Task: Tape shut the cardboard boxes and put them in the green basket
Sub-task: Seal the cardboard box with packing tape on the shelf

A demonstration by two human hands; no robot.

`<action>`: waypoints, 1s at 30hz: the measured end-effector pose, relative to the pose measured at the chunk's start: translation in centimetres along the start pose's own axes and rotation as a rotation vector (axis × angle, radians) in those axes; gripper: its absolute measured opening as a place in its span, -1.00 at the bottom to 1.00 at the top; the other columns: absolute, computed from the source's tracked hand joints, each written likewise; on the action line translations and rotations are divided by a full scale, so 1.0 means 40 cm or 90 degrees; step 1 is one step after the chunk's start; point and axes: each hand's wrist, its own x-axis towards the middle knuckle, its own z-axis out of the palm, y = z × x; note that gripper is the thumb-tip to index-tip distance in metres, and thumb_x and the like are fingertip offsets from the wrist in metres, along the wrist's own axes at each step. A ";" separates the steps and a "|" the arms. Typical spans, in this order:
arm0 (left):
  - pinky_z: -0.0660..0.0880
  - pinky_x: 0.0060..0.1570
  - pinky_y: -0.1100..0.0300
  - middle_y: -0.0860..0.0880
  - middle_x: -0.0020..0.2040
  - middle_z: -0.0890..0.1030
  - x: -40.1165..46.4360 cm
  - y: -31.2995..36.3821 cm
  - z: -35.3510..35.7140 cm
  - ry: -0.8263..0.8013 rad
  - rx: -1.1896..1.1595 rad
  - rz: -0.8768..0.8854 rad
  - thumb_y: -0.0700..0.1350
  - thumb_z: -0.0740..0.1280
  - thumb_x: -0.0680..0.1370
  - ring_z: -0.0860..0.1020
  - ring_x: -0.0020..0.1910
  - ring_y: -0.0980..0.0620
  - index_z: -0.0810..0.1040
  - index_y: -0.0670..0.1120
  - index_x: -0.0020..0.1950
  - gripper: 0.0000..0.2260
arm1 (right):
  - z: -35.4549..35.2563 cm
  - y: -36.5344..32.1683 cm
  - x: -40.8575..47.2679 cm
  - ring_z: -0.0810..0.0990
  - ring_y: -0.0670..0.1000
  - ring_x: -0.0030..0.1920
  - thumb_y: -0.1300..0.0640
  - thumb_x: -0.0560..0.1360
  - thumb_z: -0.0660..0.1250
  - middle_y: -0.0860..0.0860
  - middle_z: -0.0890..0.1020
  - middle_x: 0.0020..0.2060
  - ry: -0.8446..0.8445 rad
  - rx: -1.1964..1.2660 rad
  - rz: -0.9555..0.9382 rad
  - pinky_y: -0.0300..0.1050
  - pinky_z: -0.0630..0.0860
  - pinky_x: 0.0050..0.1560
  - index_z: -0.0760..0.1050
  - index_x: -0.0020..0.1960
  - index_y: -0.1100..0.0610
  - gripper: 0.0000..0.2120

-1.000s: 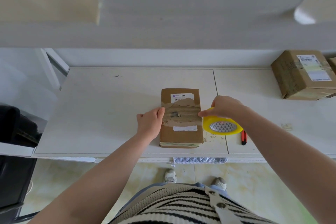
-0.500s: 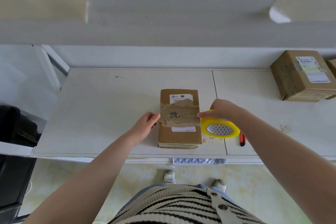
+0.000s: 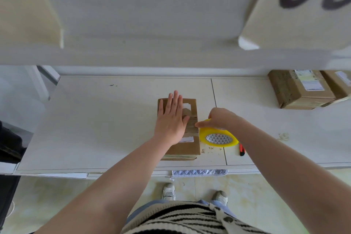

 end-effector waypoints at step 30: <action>-0.30 0.49 -0.20 -0.13 0.54 -0.42 -0.066 -0.079 -0.006 0.008 0.027 -0.084 0.17 -0.29 0.63 -0.42 0.51 -0.10 -0.38 -0.16 0.55 -0.39 | 0.015 0.010 -0.012 0.55 -0.02 -0.29 -0.47 0.31 0.33 0.01 0.59 -0.30 0.013 0.061 0.015 -0.15 0.39 -0.32 0.45 -0.23 0.09 -0.41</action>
